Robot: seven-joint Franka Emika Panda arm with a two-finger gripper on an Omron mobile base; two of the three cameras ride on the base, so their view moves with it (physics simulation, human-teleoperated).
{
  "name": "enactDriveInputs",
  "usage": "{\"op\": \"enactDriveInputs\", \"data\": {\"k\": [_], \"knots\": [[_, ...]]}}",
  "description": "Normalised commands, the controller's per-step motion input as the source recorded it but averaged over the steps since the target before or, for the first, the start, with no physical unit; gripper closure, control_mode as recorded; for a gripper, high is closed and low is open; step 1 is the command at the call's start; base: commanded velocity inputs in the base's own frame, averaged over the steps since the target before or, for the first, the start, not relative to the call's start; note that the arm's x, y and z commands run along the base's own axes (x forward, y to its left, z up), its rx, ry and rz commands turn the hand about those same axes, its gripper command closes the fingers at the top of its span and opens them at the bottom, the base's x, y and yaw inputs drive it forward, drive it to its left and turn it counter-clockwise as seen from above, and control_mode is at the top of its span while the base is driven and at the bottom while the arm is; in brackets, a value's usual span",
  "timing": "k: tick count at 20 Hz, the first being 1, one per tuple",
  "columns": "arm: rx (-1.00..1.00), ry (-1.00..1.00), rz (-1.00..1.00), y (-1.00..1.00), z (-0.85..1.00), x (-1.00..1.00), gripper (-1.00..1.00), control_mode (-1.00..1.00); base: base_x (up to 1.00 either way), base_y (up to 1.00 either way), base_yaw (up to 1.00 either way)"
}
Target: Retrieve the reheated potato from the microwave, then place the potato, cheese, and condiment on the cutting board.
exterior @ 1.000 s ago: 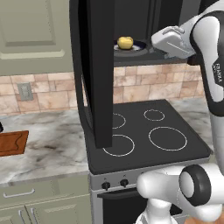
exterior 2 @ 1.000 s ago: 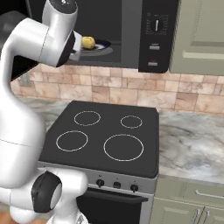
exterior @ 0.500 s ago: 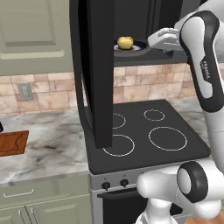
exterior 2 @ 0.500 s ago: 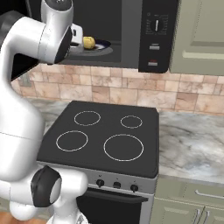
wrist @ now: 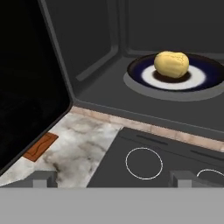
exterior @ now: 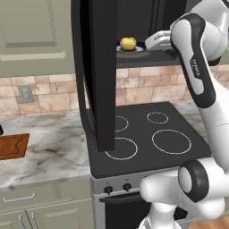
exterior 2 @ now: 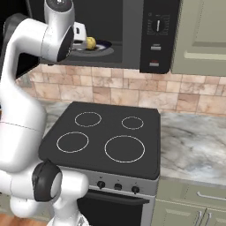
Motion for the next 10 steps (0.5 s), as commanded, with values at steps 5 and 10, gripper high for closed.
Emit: {"op": "enactDriveInputs", "data": {"k": [5, 10], "knots": [[-0.03, 0.0, 0.0, -0.04, 0.0, 0.36, -1.0, -1.0, 0.0, 0.0, 0.0], [-0.05, -0.06, 0.0, -0.03, -0.05, 0.36, -1.0, -1.0, 0.0, 0.0, 0.0]]}}
